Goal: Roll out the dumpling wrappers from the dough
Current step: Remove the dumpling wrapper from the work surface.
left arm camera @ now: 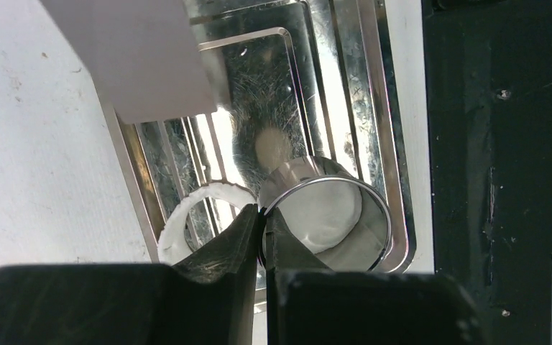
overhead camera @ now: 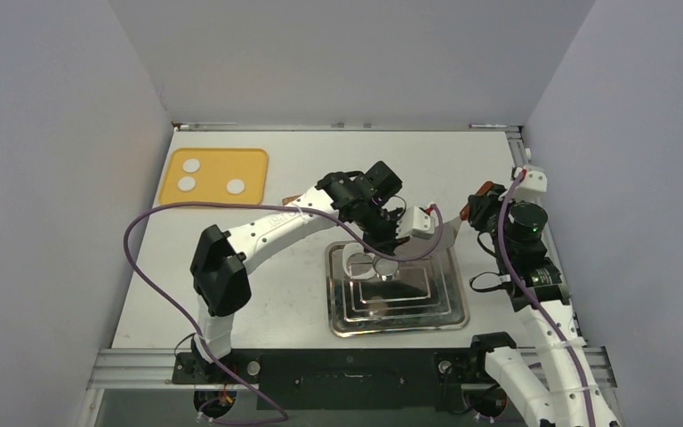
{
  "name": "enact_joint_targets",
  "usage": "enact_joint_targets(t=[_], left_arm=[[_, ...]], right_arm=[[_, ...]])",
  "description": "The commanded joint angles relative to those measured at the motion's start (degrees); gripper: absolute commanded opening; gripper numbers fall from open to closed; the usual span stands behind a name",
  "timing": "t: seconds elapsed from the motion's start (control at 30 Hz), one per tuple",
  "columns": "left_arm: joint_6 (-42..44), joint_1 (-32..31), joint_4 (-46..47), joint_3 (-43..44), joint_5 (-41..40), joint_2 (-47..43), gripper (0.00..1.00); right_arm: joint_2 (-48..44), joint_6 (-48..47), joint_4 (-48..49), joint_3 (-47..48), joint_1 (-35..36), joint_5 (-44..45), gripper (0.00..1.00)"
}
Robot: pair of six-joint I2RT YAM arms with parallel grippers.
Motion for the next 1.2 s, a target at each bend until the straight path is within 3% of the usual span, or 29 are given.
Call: enact_joint_targets(t=[0.0,0.33,0.7,0.9,1.17], left_arm=[[0.02,0.77,-2.55,1.47,1.48,-1.79,0.00],[0.39,1.97,0.73,-6.29,-0.52,-5.16,0.00],[1.25,4.44,1.26,-8.09,-0.05,-7.46,0.00],[1.53,4.64,1.57,-8.86,-0.90,-7.92,0.00],[1.71,4.02,1.40,-6.79,-1.69,-6.57,0.00]], right_arm=[[1.70,2.73,3.11,-4.97,1.03,-5.44,0.08],[6.68,7.28,18.66,-12.37,11.24,-0.78,0.08],[14.20,18.83,39.05,-17.26,13.22,-5.22,0.08],[14.16,13.04,30.40,-11.26,15.53,-0.85,0.08],[8.42,1.69,4.92,2.17,15.54,8.05,0.08]])
